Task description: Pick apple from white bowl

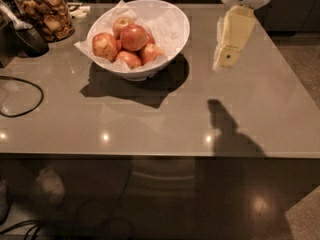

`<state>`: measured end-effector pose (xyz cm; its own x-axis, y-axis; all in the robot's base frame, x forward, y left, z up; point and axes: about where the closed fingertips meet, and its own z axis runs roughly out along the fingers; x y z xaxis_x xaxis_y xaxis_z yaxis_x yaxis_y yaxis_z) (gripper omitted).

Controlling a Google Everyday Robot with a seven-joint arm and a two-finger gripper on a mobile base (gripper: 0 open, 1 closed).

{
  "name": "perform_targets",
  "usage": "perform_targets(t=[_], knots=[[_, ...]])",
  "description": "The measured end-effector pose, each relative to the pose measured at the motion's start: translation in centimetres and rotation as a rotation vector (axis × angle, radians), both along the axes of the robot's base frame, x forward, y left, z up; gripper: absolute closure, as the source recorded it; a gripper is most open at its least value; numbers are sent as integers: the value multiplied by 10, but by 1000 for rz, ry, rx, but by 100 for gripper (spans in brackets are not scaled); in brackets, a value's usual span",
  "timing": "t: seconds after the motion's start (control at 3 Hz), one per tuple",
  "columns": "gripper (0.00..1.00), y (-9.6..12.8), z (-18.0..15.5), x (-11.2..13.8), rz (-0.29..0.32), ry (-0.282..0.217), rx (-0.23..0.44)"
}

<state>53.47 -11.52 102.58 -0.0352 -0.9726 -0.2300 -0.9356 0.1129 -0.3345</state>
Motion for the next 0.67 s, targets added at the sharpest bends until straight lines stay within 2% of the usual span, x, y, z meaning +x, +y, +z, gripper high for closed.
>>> perform_targets(t=[0.33, 0.67], knots=[[0, 0, 0, 0, 0, 0, 0], [0, 18, -2, 20, -2, 4, 28]])
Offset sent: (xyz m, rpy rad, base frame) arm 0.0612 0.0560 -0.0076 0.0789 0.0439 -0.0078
